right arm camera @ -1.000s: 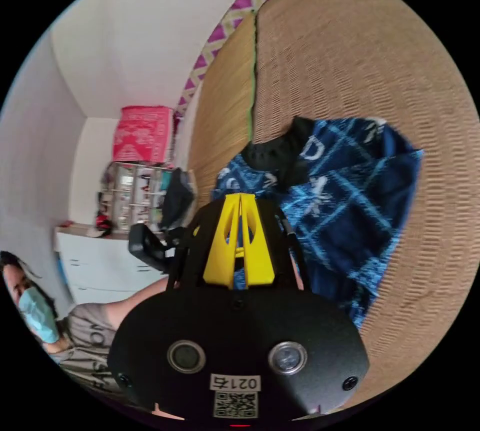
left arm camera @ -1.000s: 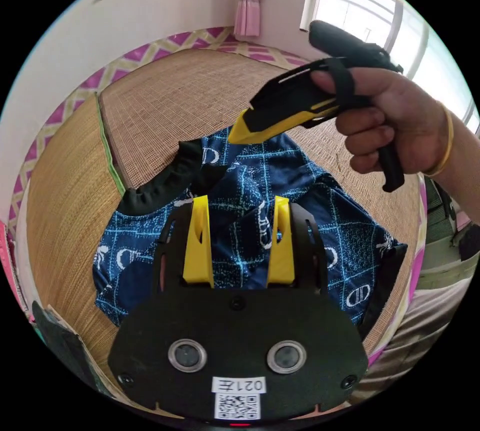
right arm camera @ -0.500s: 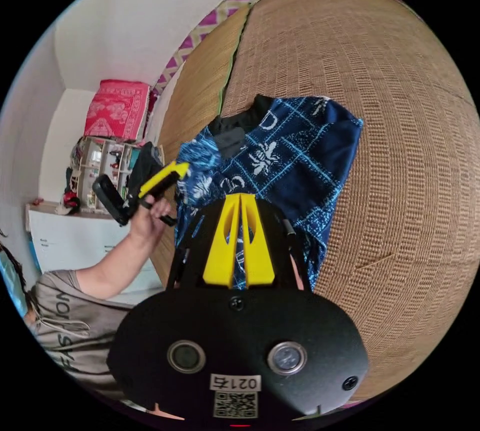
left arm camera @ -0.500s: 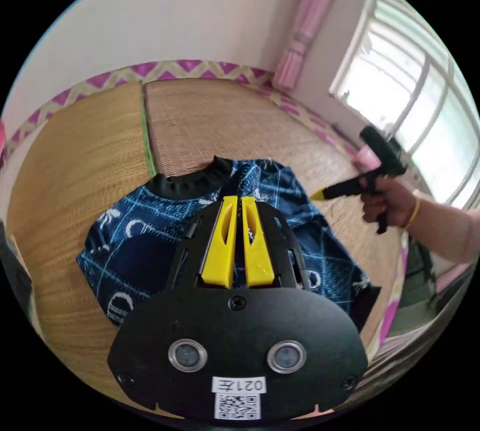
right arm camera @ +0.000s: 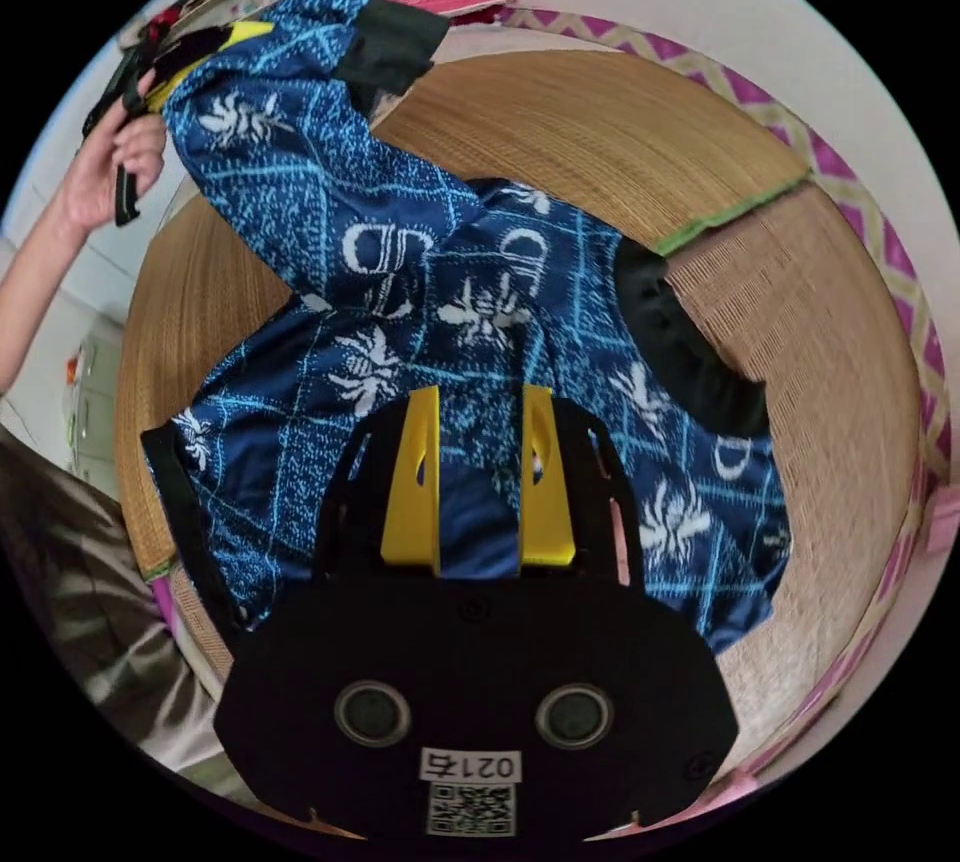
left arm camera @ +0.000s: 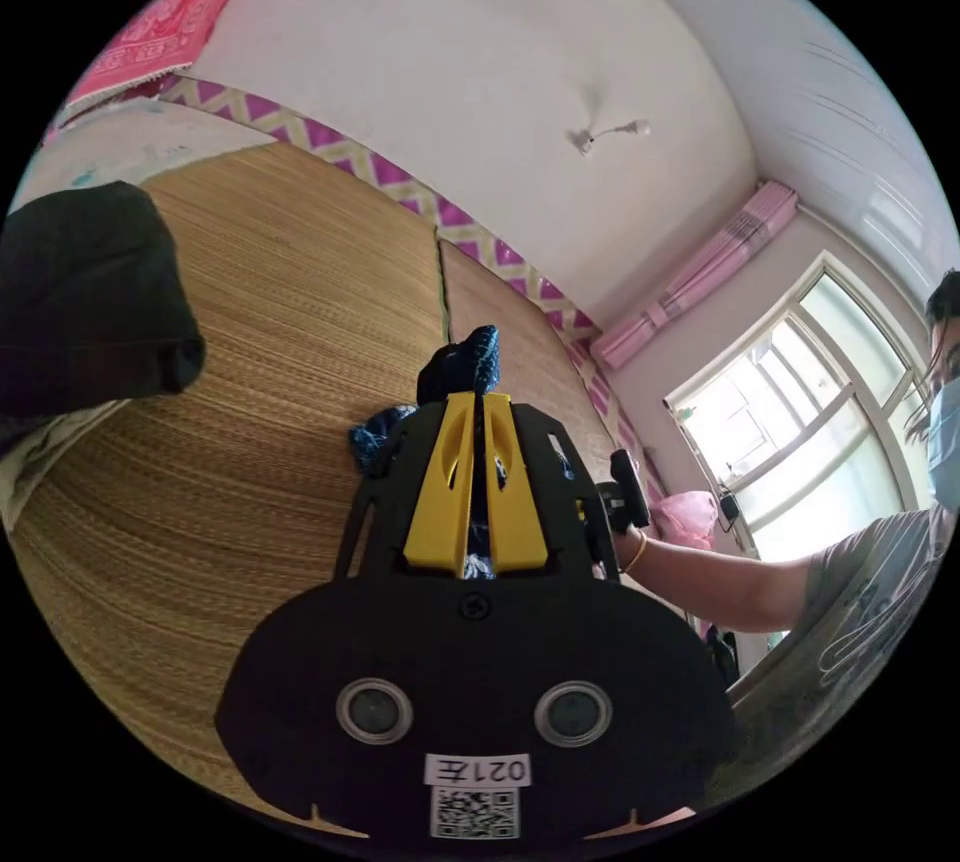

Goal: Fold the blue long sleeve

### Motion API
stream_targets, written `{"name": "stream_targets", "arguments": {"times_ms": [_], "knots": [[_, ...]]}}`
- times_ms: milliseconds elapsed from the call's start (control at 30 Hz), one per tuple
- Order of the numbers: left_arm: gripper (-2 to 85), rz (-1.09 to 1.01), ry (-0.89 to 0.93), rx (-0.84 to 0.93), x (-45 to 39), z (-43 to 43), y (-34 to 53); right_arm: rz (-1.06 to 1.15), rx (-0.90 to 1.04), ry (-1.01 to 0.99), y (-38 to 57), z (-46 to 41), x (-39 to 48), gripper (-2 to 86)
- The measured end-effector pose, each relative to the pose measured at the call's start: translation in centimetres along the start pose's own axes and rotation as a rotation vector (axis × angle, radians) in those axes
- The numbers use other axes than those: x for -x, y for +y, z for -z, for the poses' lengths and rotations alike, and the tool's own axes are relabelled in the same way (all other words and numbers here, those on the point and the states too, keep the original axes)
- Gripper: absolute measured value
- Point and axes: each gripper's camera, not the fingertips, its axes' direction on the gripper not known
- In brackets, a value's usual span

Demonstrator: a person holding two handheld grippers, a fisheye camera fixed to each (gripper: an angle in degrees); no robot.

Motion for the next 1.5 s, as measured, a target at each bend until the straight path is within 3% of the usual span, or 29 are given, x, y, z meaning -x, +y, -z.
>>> {"name": "stream_targets", "arguments": {"times_ms": [300, 533, 733, 867, 1000, 1267, 1500], "knots": [[-1.0, 0.000, -0.084, -0.104, 5.9, 10.4, -2.8, 0.229, -0.008, 0.030, -6.4, -4.7, 5.4, 11.0], [-1.0, 0.007, -0.185, -0.086, 10.9, 15.4, -4.1, 0.155, 0.014, 0.005, -7.3, -8.2, 4.2, 5.4], [-1.0, 0.062, -0.178, -0.024, 17.4, 16.8, -2.8, -0.131, -0.205, -0.186, -1.9, -4.1, -1.9, 1.8], [-0.9, 0.133, -0.121, -0.070, 21.2, 18.1, 0.3, -0.353, -0.418, -0.281, 8.6, 1.7, -8.3, 1.5], [-0.9, 0.248, -0.047, -0.181, 25.7, 19.9, 3.6, -0.641, -0.573, -0.188, 23.1, 6.7, -16.1, 1.7], [2.9, 0.483, -0.156, -0.443, 31.0, 27.3, 11.4, -1.210, -0.474, 0.063, 47.1, 6.1, -24.5, 3.6], [1.3, 0.511, -0.267, -0.281, 26.9, 30.6, 13.4, -1.505, -0.364, 0.184, 56.2, 1.1, -24.1, 3.5]]}}
